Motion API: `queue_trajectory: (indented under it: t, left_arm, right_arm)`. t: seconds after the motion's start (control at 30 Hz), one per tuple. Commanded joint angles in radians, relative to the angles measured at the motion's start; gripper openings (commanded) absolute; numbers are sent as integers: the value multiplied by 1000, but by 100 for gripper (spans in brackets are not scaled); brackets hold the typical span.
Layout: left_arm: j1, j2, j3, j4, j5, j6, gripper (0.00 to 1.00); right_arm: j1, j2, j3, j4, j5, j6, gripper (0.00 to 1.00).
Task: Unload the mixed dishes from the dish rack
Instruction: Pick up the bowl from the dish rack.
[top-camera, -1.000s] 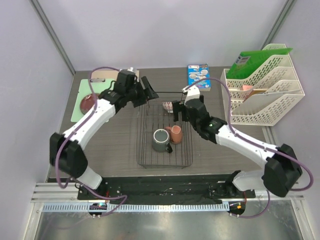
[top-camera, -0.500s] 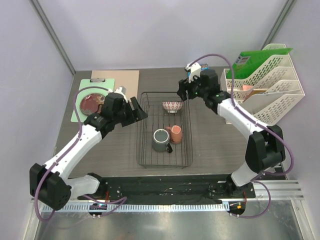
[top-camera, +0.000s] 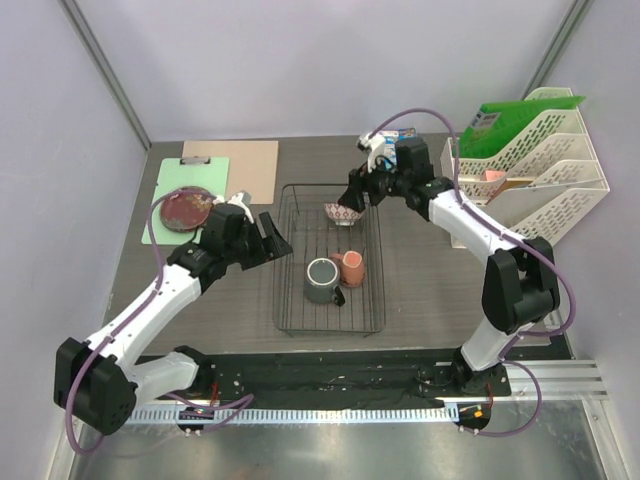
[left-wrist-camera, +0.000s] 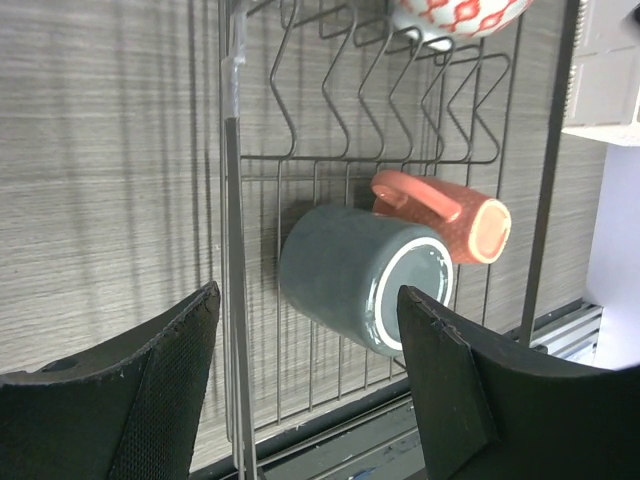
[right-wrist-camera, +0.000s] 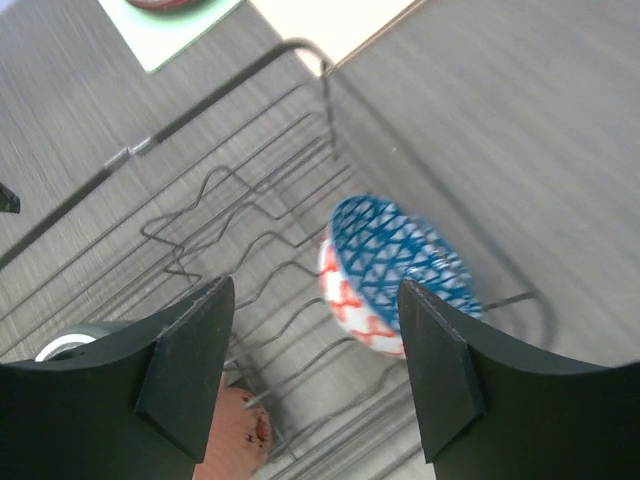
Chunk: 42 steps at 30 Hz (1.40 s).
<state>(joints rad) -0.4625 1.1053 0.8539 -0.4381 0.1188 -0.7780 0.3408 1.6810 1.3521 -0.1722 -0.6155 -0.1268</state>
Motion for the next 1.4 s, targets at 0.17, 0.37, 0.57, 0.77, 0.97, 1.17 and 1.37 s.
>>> queue_trajectory:
  t: [0.17,0.37,0.57,0.77,0.97,1.17,1.37]
  left_arm:
    - [-1,33,-39,91,48,-17,70]
    - [-1,47,-47,98,44,-17,70]
    - [-1,77,-56,104,54,-15,70]
    - [-1,100,-64,105,68,-18,69]
    - [-1,103,-65,105,70,-17,69]
    - [-1,122,-69,104,84,-20,69]
    - [-1,123,-65,99,85,-14,69]
  right_arm:
    - [49,0,-183,168,94,39,66]
    - [50,5,-192,224,122,36,66]
    - [64,-47,-179,226,145,15,66]
    - [63,-37,-142,198,158,-4,66]
    - [64,-3,-116,182,186,-51,66]
    - [58,77,-41,148,201,-106,66]
    - [55,152,50,37,148,-177,64]
